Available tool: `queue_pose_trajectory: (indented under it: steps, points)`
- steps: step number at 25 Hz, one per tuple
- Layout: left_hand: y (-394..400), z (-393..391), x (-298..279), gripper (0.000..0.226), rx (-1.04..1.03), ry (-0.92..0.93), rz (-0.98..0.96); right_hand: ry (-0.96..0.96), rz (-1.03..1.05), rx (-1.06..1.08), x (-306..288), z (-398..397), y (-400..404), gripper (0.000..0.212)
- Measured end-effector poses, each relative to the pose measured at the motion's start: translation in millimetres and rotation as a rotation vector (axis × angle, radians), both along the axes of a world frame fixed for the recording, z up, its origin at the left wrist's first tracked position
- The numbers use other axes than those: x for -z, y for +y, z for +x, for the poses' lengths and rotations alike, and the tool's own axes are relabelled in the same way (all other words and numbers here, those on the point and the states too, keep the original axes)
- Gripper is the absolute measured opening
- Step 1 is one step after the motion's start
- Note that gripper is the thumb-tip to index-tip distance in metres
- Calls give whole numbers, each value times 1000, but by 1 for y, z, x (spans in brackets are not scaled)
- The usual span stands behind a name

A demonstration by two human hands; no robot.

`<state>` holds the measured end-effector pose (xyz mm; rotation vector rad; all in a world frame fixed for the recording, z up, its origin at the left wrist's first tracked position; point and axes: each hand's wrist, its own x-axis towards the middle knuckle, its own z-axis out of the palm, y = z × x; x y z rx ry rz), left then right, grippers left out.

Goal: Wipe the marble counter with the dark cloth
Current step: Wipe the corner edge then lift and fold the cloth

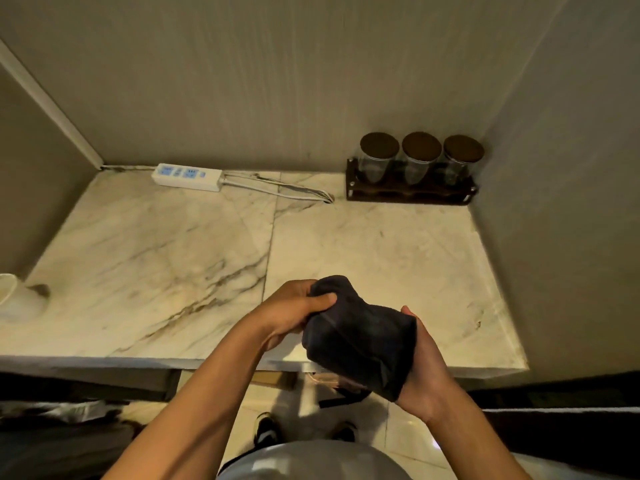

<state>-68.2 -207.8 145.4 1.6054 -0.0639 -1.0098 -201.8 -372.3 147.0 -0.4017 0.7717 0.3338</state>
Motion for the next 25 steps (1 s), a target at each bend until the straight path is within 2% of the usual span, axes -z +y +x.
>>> queue_pose_trajectory:
  steps: [3, 6, 11, 14, 16, 18, 21, 25]
  points:
    - [42, 8, 11, 22, -212, 44, -60, -48, -196, -103, 13, 16, 10, 50]
    - [82, 9, 22, 22, -443, 83, -84, -95, -431, -311, 14, 53, 34, 24]
    - [137, 9, 50, 27, -748, 266, -133, -134, -890, -679, 24, 136, 82, 32]
    - [159, 17, 59, 30, -848, 353, -205, -187, -1018, -747, 39, 183, 113, 35]
    - [170, 24, 60, 29, -845, 366, -223, -223, -1121, -771, 50, 210, 129, 36]
    - [172, 29, 63, 25, -821, 338, -146, -252, -1239, -852, 58, 231, 137, 39]
    - [175, 37, 75, 31, -799, 264, 72, -271, -1342, -1008, 70, 250, 145, 47]
    - [176, 45, 82, 27, -507, -125, 576, -324, -1686, -1071, 83, 253, 150, 42]
